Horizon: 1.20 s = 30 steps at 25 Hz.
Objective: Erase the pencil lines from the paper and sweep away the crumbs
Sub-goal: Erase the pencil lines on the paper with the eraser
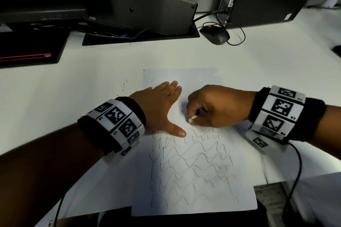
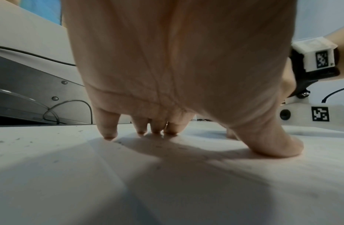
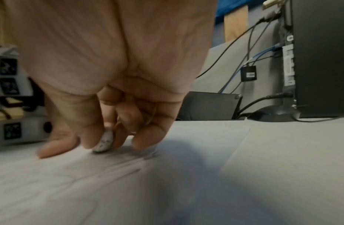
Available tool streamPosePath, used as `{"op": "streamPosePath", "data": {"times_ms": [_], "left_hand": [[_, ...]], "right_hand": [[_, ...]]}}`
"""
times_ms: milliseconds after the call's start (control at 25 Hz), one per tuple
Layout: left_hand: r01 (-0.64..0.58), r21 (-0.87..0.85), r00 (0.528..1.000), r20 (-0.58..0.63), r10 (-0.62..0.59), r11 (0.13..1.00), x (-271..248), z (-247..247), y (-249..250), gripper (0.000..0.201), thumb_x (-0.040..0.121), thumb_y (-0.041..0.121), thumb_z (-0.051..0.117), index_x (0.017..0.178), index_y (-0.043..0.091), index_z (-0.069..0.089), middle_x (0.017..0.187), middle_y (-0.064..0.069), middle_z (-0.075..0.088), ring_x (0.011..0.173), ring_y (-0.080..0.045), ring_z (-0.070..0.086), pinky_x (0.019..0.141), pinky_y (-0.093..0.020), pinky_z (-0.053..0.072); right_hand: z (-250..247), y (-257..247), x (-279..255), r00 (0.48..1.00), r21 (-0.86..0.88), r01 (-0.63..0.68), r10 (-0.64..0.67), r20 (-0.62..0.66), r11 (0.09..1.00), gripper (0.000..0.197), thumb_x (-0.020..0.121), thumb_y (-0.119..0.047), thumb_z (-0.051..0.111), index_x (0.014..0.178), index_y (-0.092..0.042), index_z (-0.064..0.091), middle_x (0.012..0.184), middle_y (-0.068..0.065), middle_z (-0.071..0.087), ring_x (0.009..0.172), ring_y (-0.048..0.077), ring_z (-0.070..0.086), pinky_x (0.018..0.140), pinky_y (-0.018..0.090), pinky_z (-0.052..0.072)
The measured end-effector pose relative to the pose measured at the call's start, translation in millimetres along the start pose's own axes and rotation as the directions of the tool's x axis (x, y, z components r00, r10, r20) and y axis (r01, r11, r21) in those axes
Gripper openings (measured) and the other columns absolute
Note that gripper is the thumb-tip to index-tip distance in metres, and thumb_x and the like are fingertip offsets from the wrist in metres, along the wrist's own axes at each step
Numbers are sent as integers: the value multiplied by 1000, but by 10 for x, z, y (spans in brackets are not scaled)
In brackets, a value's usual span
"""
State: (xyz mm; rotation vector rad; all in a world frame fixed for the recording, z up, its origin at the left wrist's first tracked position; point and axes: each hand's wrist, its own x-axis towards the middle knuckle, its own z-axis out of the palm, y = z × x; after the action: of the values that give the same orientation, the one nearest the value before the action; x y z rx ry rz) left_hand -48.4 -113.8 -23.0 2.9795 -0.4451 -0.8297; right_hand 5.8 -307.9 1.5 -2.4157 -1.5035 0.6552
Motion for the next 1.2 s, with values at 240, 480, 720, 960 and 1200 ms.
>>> {"op": "streamPosePath", "data": {"times_ms": [240, 480, 720, 960, 1200], "left_hand": [[34, 14, 999, 28, -34, 999, -88, 9, -37, 132, 66, 90, 48, 156, 19, -17, 163, 2, -24, 151, -12, -16, 124, -45, 11], [-27, 12, 999, -21, 27, 1000, 45, -80, 198, 124, 72, 85, 52, 158, 17, -7, 165, -2, -17, 152, -18, -10, 123, -48, 10], [-52, -26, 999, 7, 53, 998, 84, -70, 183, 113, 71, 85, 52, 159, 30, 6, 164, 2, -19, 152, -17, -14, 123, -50, 6], [-34, -9, 999, 13, 34, 999, 94, -49, 191, 125, 69, 87, 51, 158, 24, -9, 164, 2, -20, 152, -16, -15, 124, -48, 6], [-32, 21, 999, 10, 31, 999, 101, -44, 196, 126, 70, 87, 48, 157, 21, -14, 164, 0, -21, 152, -17, -14, 123, -48, 6]], "right_hand": [[-9, 271, 53, 957, 23, -145, 146, -250, 989, 7, 85, -26, 69, 87, -21, 73, 84, -10, 61, 72, 9, 54, 67, 26, 43], [-41, 242, 66, 961, 45, -151, 158, -226, 987, 6, 83, -23, 70, 87, -23, 73, 81, -15, 58, 71, -1, 53, 67, 24, 42], [70, -21, 14, 999, -60, -11, 9, -42, 998, 9, 85, -30, 64, 91, -28, 72, 93, -15, 67, 77, 3, 56, 69, 20, 41], [7, 68, -8, 994, -34, -64, 61, -85, 997, 10, 82, -26, 67, 90, -26, 73, 90, -13, 67, 74, 2, 57, 69, 23, 45], [-57, 148, -30, 980, -48, -126, 116, -164, 991, 8, 81, -25, 67, 88, -27, 72, 75, -21, 53, 68, 0, 51, 61, 15, 33]]}}
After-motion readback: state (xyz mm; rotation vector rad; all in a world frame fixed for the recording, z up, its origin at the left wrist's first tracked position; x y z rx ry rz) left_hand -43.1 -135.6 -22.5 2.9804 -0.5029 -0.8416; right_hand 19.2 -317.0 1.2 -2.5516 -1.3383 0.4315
